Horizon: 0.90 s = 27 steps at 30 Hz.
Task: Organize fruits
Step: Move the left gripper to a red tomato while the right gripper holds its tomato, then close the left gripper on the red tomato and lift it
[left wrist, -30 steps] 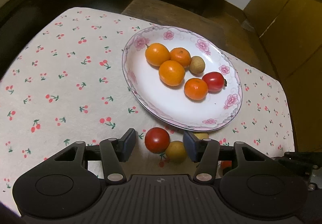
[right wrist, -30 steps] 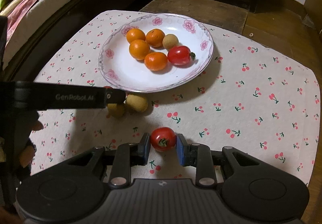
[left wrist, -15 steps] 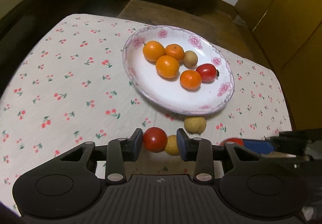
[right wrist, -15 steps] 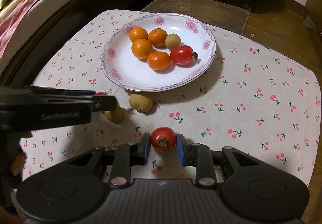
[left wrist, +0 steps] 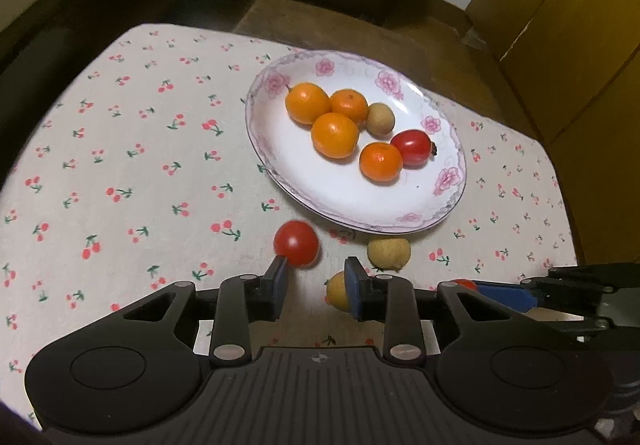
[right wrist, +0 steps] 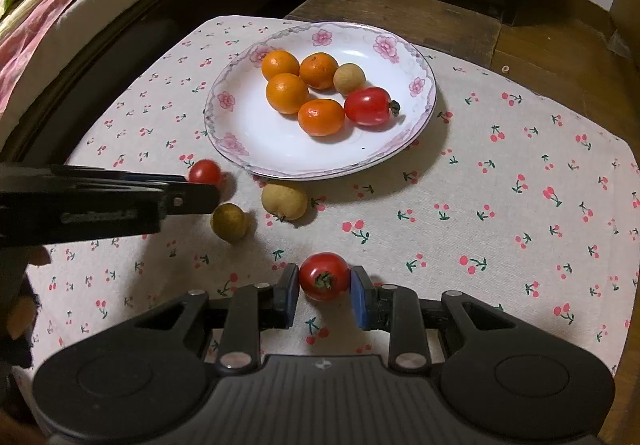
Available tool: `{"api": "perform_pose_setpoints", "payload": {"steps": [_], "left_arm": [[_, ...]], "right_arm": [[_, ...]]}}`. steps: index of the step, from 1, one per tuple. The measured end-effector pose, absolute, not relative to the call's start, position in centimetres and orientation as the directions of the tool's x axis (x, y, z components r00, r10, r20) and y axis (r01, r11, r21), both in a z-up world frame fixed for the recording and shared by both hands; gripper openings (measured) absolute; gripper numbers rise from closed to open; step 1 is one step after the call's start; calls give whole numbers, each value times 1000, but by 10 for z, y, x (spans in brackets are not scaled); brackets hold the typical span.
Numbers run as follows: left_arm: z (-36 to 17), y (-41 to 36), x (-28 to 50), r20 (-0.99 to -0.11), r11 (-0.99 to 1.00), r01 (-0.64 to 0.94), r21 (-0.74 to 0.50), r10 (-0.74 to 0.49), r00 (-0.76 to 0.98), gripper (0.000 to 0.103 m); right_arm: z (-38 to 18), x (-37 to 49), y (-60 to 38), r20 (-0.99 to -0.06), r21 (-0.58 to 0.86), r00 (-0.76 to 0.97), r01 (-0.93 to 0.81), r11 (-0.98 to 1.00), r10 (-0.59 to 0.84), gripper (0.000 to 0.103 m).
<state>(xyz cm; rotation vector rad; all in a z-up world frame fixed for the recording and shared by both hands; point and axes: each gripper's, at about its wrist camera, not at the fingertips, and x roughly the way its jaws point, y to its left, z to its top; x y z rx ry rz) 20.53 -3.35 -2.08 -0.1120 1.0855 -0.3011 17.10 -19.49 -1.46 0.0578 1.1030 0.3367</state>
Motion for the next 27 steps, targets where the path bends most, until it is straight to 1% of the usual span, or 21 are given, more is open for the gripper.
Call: {"api": "perform_pose_setpoints", "payload": {"steps": [3, 5, 7, 12, 18, 22, 25, 27], "left_arm": [[-22, -30, 211, -853, 952, 165, -256, -303, 425, 43], [-20, -24, 212, -848, 945, 153, -289, -326, 418, 50], [-16, -21, 213, -842, 945, 146, -292, -327, 430, 53], [-13, -21, 213, -826, 939, 157, -305, -343, 448, 54], [-25, -35, 217, -842, 949, 181, -258, -313, 440, 54], [-31, -40, 217, -847, 966, 184, -179, -247, 471, 54], [-34, -37, 219, -837, 972, 169, -161, -226, 499, 53], [-37, -41, 217, -821, 973, 193, -128, -213, 530, 53]], "right_arm": [[-15, 172, -195, -864, 217, 405, -236, 947, 299, 28], [-15, 172, -197, -864, 222, 402, -237, 946, 303, 28], [-15, 173, -197, -865, 222, 401, -237, 946, 303, 28], [-16, 172, -195, -867, 214, 398, -244, 946, 299, 28], [-21, 172, -192, -872, 209, 389, -249, 946, 296, 28], [-22, 172, -191, -872, 211, 388, -250, 945, 297, 28], [-23, 173, -190, -872, 210, 388, -250, 945, 297, 28], [-23, 172, -189, -872, 209, 389, -253, 945, 297, 28]]}}
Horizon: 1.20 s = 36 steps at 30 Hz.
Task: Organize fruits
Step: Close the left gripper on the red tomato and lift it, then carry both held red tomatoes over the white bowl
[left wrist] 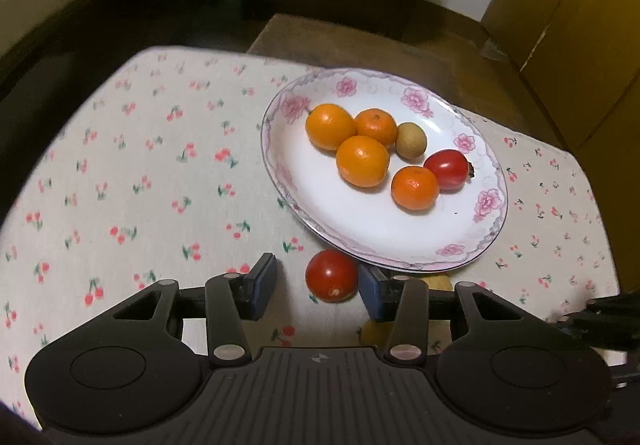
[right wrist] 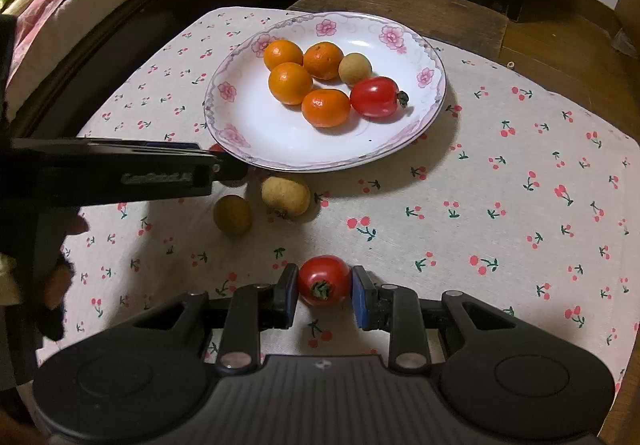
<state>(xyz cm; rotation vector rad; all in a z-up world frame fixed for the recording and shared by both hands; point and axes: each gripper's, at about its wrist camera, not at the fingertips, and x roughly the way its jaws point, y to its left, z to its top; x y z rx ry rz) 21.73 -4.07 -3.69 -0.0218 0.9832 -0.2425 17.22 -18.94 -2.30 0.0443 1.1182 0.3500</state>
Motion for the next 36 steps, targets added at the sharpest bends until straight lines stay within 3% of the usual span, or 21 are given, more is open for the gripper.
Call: {"api": "perform_pose_setpoints", "payload": {"steps": [5, 6, 8, 36], "left_arm": [[-41, -47, 211, -796, 973, 215, -82, -194, 574, 52], [-41, -46, 211, -795, 974, 210, -82, -191, 576, 49], [-40, -43, 212, -793, 974, 205, -99, -202, 575, 35], [-23, -37, 174, -872, 953, 268, -140, -247, 423, 34]], "right_arm": [[-23, 170, -188, -869, 204, 398, -251, 946, 293, 28], [-22, 170, -188, -869, 199, 401, -254, 947, 290, 28], [-21, 169, -186, -869, 185, 407, -259, 948, 280, 28], [-19, 163, -185, -889, 168, 372, -275, 947, 266, 28]]}}
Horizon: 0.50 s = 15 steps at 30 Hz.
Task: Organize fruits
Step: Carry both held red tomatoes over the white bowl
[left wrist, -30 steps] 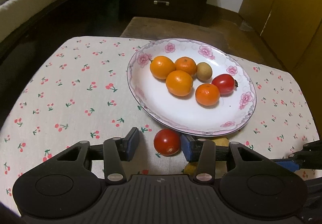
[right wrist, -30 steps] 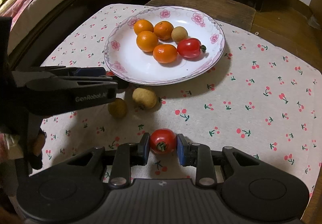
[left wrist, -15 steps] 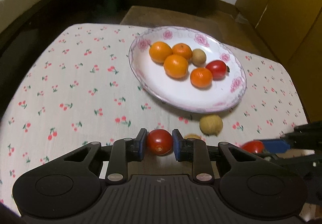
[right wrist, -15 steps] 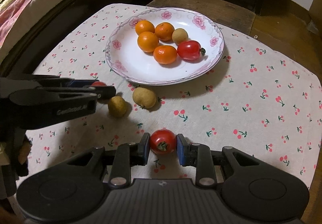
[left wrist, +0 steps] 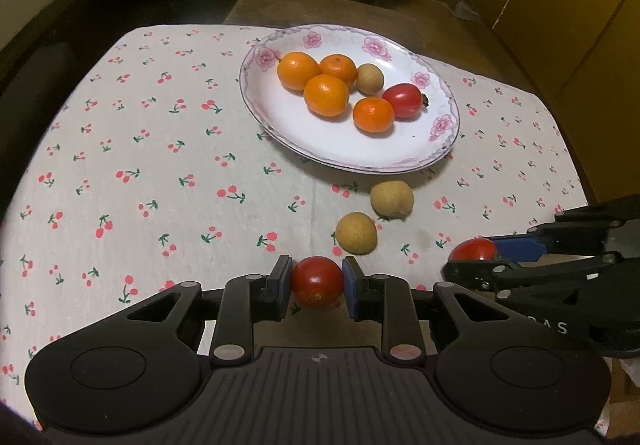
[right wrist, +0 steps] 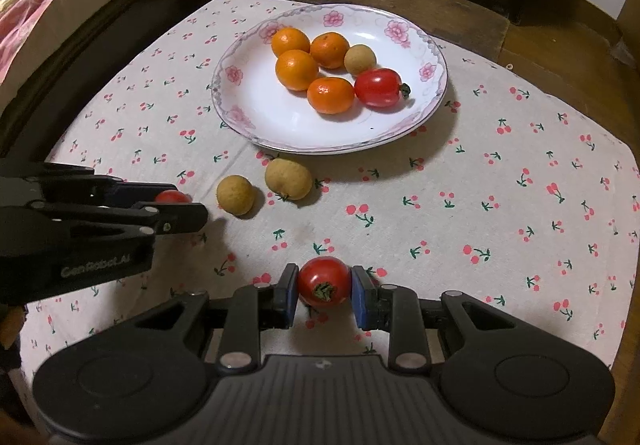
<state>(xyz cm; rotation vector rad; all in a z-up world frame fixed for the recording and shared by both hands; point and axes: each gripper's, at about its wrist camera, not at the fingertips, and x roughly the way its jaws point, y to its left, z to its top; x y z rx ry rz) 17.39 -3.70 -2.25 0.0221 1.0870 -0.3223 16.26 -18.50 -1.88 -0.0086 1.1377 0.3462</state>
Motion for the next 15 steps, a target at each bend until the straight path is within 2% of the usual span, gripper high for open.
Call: {"api": "perform_pose_setpoints", "payload": {"steps": [15], "left_arm": [[-5, -43, 164, -871, 951, 283, -121, -239, 430, 34]], "right_arm": [[-4, 154, -181, -886, 146, 388, -286, 947, 254, 28]]}}
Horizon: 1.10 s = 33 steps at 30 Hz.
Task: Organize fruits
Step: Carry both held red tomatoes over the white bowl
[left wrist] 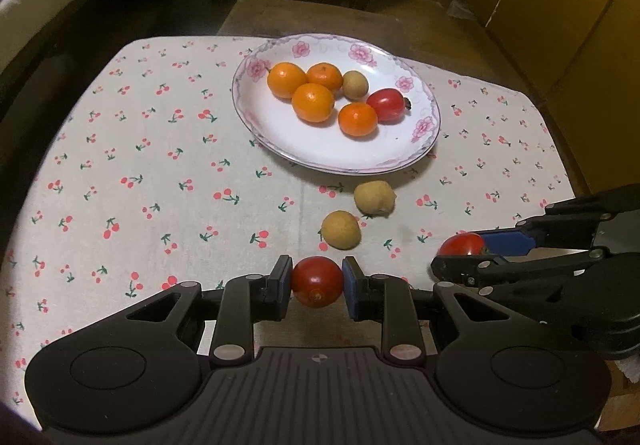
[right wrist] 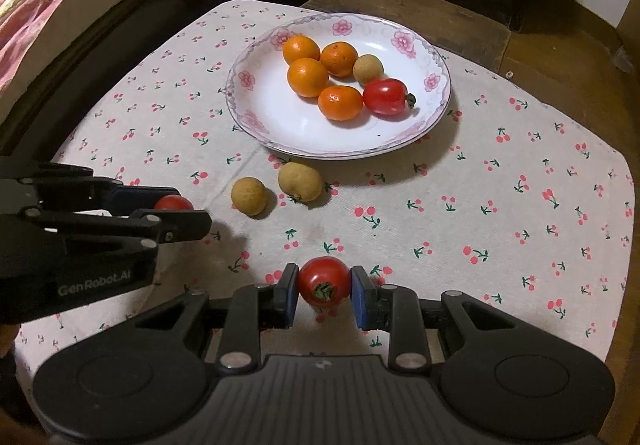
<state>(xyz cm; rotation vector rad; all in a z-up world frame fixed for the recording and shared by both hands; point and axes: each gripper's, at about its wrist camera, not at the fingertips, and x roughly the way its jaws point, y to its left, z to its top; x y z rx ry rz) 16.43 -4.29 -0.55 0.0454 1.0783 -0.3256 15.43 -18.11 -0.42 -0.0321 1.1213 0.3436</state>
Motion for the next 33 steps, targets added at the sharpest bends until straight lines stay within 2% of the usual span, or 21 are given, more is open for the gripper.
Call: {"api": "perform_pose_setpoints", "payload": {"steps": [18, 33], "left_arm": [[21, -60, 183, -843, 953, 285, -107, -239, 482, 34], [22, -69, 215, -839, 959, 265, -99, -224, 496, 33]], "right_arm": [[29, 172, -182, -855, 129, 461, -257, 958, 239, 28], [35, 203, -188, -842, 128, 488, -233, 964, 230, 28]]}}
